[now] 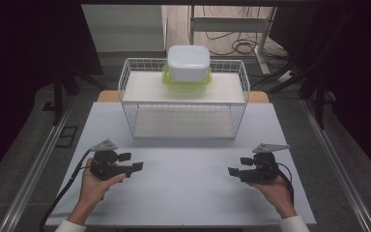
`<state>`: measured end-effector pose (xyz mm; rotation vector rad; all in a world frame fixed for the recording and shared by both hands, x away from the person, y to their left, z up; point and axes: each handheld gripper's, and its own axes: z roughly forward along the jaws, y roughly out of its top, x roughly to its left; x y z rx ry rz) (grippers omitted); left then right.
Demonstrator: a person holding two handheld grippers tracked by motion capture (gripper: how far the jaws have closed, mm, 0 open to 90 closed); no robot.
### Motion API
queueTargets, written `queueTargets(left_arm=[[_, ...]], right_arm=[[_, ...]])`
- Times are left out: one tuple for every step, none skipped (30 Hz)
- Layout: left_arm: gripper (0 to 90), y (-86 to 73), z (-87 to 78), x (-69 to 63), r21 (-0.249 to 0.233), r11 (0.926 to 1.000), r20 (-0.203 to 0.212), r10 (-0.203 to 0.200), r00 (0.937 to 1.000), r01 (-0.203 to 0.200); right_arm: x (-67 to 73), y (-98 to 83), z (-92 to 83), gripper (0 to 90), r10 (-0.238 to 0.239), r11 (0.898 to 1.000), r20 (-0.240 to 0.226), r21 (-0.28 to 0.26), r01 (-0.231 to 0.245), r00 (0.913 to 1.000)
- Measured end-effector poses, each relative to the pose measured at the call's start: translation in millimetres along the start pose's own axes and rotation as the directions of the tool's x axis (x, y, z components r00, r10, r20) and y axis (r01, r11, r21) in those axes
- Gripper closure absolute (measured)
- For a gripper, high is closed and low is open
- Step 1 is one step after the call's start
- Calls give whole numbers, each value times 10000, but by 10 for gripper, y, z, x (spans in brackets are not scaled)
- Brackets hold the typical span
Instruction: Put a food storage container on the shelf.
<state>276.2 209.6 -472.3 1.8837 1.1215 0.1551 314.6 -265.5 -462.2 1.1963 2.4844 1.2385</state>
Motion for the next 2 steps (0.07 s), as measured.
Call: queueTargets(left_arm=[[295,1,-2,1,-27,10000,-22,-14,10000,14],[295,2,-9,1,-78,10000,-73,-25,10000,24]], right_arm=[[1,-3,1,253,-20,10000,-4,-14,20,10000],[0,-6,1,249,-71,10000,2,-17,71,10000]])
